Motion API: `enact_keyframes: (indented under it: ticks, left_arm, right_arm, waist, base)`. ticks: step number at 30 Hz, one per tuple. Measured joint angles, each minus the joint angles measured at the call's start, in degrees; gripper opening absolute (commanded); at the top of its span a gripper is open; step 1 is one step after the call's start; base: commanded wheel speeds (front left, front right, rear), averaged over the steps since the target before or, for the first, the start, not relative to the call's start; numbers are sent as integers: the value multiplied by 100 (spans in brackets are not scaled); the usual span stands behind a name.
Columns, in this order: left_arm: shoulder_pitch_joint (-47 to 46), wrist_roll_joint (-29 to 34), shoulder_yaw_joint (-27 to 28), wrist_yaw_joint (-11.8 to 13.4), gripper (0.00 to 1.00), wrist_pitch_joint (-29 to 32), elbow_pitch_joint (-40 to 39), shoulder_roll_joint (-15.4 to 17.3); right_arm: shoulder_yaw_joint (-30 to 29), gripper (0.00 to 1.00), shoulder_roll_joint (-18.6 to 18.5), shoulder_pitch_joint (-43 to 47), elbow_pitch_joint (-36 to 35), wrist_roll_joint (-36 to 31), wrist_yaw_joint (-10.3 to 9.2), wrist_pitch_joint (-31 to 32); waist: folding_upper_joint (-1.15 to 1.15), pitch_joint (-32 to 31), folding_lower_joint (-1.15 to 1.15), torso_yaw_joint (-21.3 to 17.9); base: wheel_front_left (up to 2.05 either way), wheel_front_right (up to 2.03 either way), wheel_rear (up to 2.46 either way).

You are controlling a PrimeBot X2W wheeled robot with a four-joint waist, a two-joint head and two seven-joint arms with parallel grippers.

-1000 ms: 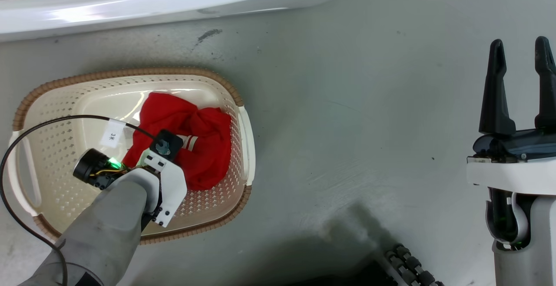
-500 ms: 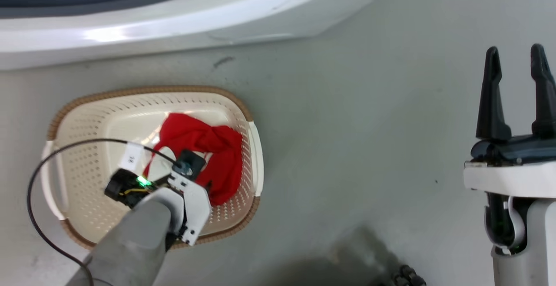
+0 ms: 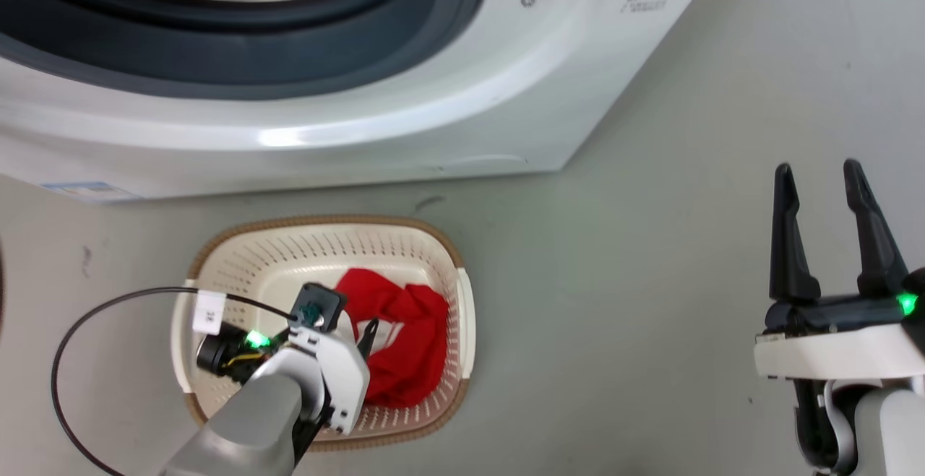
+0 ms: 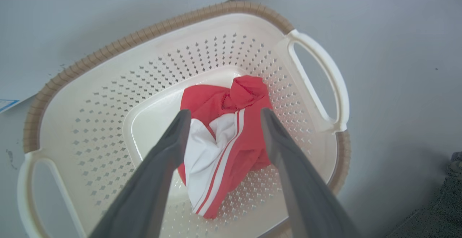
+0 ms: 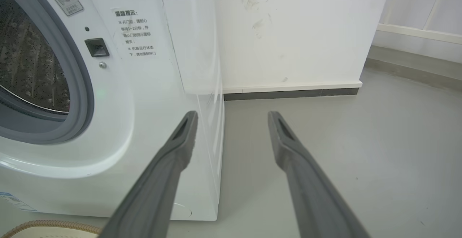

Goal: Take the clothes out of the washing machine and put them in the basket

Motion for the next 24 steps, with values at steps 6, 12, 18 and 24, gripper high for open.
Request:
enact_keyframes:
  ticks: [6,12,18,24]
  left_arm:
    - [392,124,811,482,100,-16,-1511,392]
    - [1024,557,1705,904,100,-16,-3027,657]
    - [1414,1063,2461,1166,100,-16,-4230,771]
    - [1284,1359,2985,1246,100,-16,-4634,815]
  right_arm:
    - [-38,100,0,272,59,-68,0,0]
    - [-9,100,-1,399,83,-100,0,1]
    - [54,100,0,478,93,-99,0,0]
    - [130,100,-1,463,70,-85,0,1]
  waist:
    - [0,-518,0,163]
    - [0,-906,0,248]
    - [0,-1080,-1,206]
    - [0,-988,-1,108]
  base:
    - [0,0,0]
    - [0,0,0]
    - [0,0,0]
    - [0,0,0]
